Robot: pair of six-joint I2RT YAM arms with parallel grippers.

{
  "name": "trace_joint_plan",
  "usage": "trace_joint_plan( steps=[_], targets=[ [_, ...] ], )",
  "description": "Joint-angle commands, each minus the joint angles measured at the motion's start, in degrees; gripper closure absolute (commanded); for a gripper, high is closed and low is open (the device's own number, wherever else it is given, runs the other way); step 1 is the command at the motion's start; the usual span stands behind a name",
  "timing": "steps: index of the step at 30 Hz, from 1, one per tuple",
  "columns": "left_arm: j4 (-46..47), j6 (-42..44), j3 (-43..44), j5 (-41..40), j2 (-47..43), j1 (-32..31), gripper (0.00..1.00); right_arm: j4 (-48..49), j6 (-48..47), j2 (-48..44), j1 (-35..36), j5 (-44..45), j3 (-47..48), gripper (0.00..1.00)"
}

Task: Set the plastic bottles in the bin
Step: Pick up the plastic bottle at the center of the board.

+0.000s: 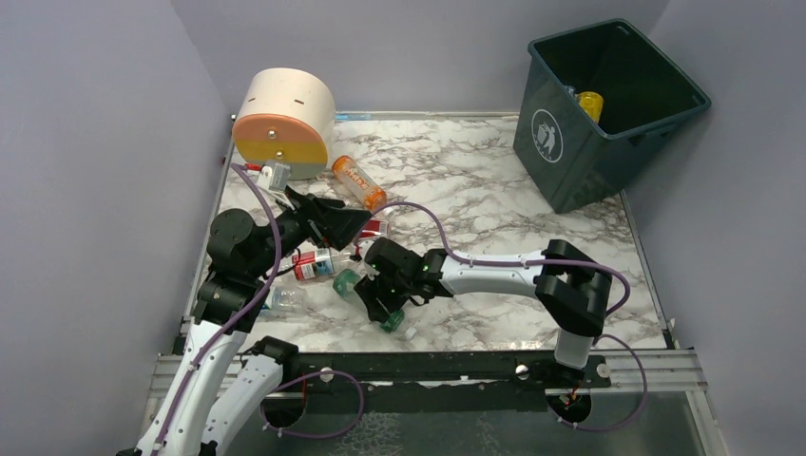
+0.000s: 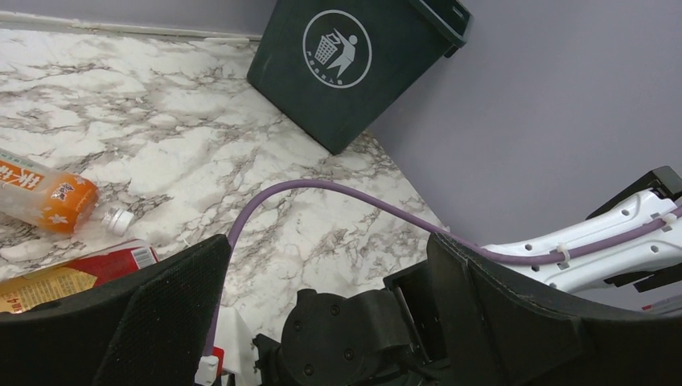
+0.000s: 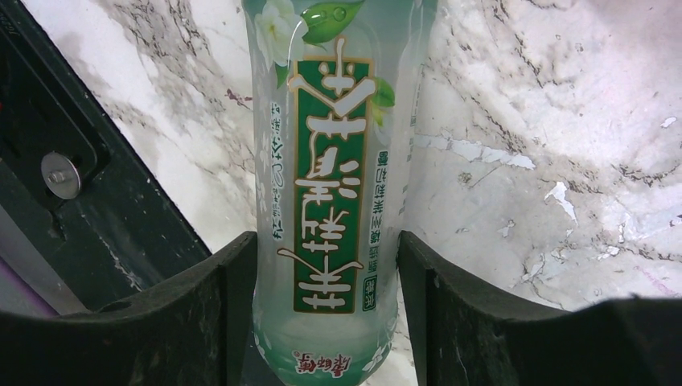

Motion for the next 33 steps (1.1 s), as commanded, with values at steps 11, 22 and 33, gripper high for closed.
trace_joint_plan(
  steps=[11,22,33],
  targets=[
    [1.1,-0.6,-1.0,0.9,-1.2,0.2,0.01,-7.0,-0.1,-8.1,0.4,9.6,2.5,0.4],
    [1.6,-0.8,-1.3,1.0,-1.1,0.2,0.01,-12.1,-2.1,-12.8,0.0,16.5,5.1,0.4],
    [2.7,-1.5,-2.5,1.1,-1.2,0.2,0.01,-14.6,-2.7,-14.5,-2.6,18.2,9.3,0.4]
  ],
)
